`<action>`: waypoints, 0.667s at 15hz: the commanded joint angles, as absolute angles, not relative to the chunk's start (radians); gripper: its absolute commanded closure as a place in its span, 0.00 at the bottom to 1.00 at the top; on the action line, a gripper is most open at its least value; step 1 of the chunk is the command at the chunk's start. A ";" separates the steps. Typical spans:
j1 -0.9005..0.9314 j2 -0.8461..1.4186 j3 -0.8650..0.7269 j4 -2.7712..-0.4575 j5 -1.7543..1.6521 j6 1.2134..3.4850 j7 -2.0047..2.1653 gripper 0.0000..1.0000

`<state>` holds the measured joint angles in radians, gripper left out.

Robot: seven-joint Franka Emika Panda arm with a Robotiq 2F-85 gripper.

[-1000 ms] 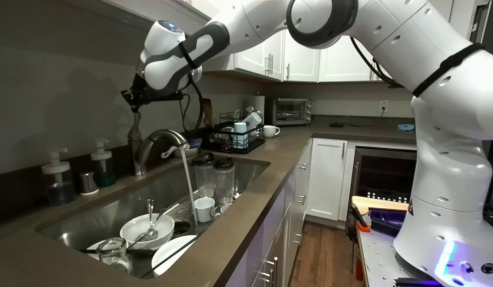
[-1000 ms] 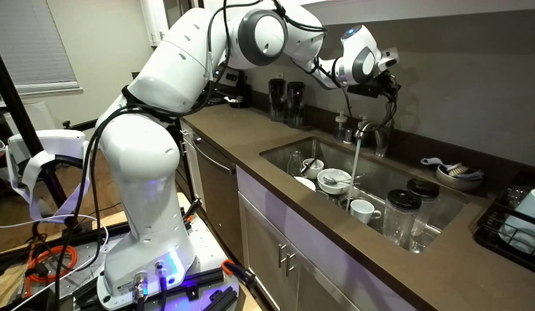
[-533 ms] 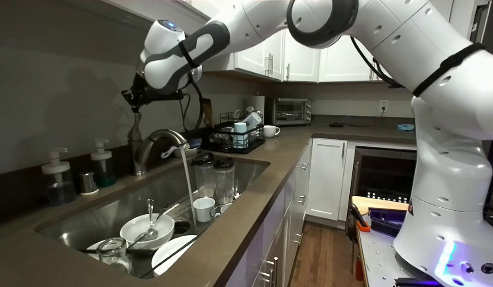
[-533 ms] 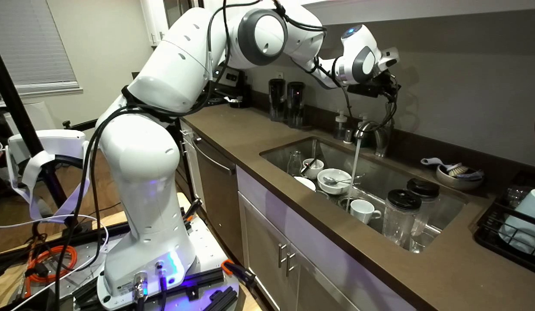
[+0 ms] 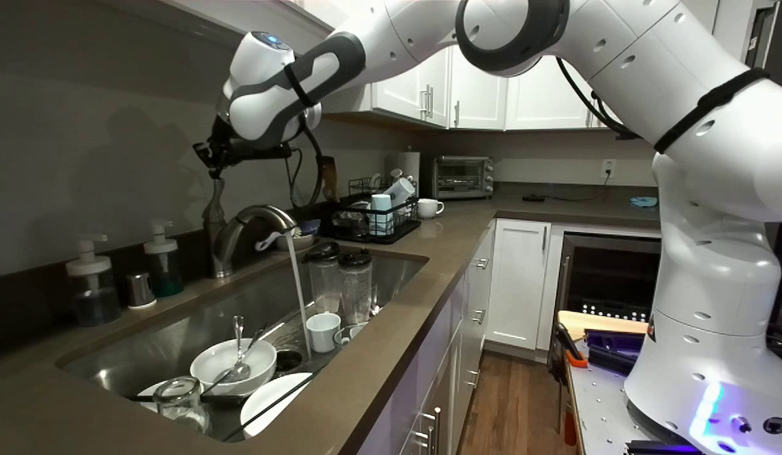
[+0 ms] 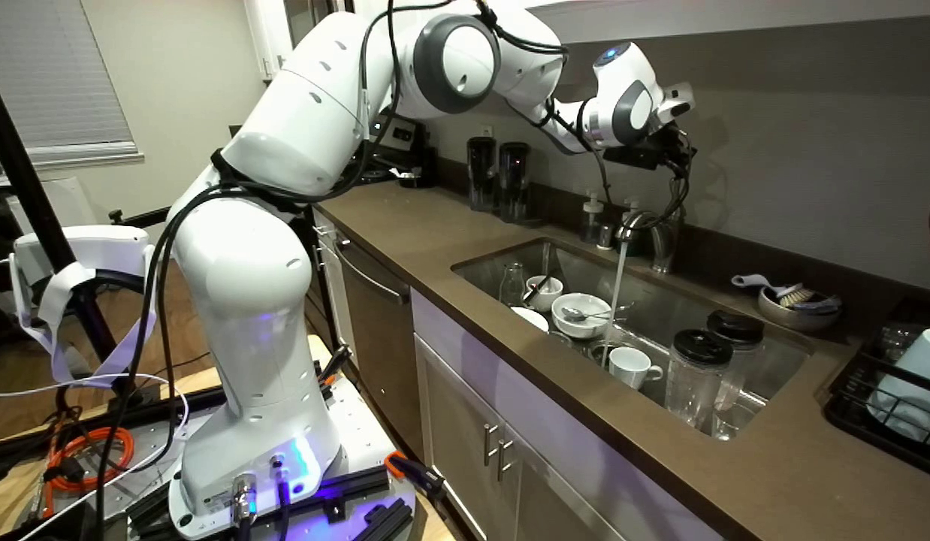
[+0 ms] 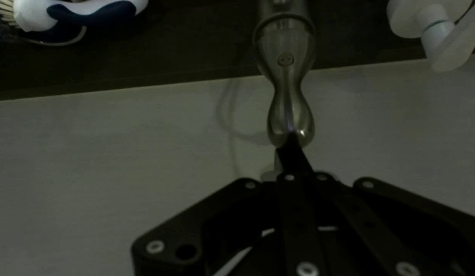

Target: Close the faucet

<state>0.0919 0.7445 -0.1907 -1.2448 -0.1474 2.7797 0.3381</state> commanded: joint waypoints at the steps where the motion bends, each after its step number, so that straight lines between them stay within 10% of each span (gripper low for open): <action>1: 0.080 0.693 -0.162 -1.335 -0.109 2.770 0.309 0.97; 10: 0.087 0.647 -0.150 -1.451 -0.066 2.809 0.328 0.97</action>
<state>0.0915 0.6937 -0.1721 -1.3608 -0.1014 2.7944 0.3389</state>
